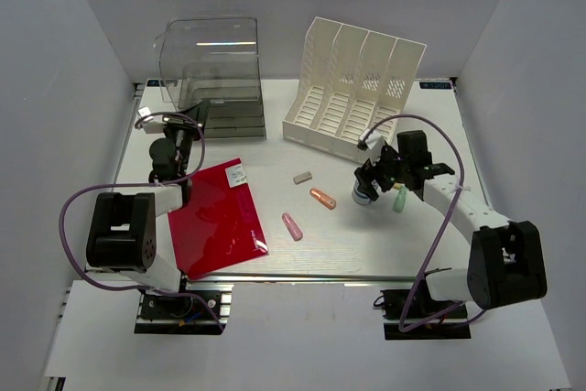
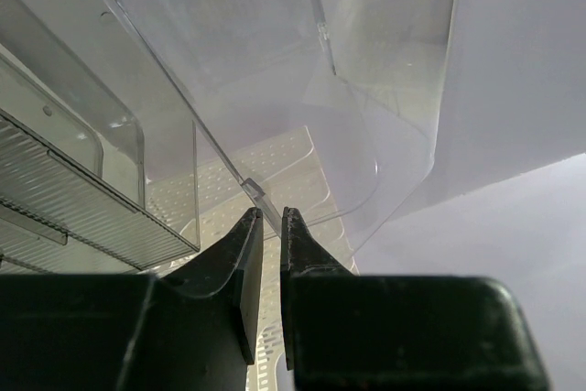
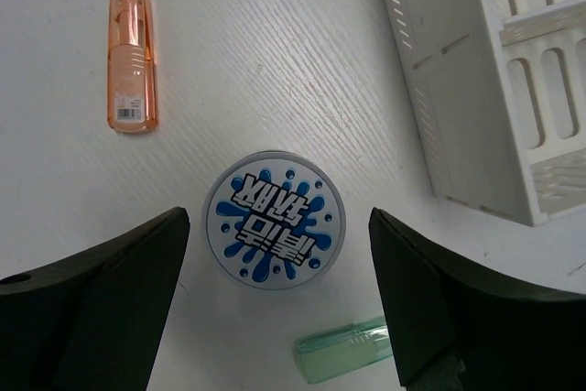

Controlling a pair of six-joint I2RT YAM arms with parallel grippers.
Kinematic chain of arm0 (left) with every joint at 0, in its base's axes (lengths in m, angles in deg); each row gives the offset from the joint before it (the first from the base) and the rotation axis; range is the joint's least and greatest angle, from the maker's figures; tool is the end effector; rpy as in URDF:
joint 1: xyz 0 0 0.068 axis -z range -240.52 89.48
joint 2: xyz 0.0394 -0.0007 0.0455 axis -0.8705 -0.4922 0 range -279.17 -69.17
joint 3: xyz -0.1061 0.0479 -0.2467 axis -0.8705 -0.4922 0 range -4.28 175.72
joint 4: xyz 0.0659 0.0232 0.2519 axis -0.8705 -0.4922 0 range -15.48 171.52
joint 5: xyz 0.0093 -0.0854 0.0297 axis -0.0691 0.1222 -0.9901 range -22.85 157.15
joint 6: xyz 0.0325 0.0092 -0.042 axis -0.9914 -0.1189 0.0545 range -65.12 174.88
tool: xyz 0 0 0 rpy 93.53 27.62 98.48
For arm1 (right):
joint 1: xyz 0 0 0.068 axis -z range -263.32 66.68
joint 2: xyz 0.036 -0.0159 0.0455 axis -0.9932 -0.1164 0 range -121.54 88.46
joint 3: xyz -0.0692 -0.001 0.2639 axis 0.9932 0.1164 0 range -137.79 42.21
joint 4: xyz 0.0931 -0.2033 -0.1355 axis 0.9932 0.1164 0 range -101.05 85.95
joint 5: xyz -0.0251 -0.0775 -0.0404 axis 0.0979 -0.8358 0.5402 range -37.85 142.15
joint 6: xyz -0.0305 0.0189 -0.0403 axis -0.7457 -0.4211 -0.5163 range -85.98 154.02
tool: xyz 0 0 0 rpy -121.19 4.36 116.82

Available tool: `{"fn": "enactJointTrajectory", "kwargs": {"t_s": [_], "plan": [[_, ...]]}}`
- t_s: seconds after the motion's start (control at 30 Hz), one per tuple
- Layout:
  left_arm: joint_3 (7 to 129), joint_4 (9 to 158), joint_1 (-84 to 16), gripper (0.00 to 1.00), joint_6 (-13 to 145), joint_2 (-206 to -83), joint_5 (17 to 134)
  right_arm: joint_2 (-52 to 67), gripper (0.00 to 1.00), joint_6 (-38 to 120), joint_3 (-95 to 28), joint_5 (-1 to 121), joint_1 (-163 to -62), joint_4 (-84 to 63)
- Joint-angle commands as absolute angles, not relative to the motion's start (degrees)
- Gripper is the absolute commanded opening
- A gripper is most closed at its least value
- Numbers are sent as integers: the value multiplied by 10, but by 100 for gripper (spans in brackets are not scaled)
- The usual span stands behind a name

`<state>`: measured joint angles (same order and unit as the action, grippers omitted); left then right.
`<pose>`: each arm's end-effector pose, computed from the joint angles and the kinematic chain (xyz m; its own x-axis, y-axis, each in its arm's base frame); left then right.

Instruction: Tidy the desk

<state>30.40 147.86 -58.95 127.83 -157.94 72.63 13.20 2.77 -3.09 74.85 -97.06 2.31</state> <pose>0.3134 -0.0119 0.2375 -0.0530 -0.9505 -0.3061 0.2381 0.2856 -0.9283 0.2617 0.0781 0.2251 -0.3146 -0.5696 -0.7593 -0.7662 0.6246 -0.1510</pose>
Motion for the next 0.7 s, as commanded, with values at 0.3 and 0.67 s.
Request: {"fn": "enactJointTrajectory", "kwargs": {"t_s": [0.3,0.67], "plan": [[343,1499,-592,0,1273,-1534,740,57,76,63,-76,652,-1005,34],[357,1468,-597,0,1270,-1515,738,52,69,54,-82,641,-1015,78]]}}
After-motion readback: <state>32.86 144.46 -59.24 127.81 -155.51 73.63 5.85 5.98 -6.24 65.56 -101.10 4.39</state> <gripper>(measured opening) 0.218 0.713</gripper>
